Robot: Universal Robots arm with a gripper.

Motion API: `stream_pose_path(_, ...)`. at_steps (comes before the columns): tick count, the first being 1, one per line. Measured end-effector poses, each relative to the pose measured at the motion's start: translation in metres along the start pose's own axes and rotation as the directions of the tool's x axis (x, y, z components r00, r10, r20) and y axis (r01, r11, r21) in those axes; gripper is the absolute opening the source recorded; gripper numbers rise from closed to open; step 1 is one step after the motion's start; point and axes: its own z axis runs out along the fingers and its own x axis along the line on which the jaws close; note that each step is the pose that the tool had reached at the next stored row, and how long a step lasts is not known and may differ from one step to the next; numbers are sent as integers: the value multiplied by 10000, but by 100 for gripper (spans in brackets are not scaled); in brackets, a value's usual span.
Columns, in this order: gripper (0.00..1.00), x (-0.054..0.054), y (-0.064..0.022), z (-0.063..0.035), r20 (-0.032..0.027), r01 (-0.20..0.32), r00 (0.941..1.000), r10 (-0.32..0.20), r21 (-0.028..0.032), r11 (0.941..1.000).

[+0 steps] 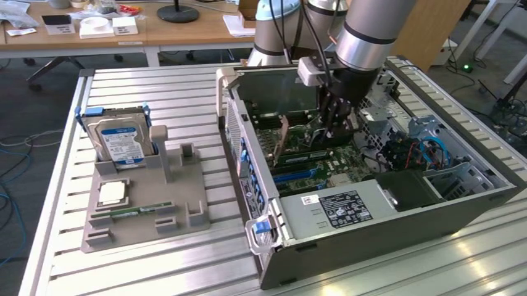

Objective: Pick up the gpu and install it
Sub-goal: 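Insert the gpu into the slot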

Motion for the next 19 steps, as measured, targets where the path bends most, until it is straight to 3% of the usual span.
stream_pose_path(19, 26, 75, 38, 28, -1, 31, 10000, -31, -2, 10000)
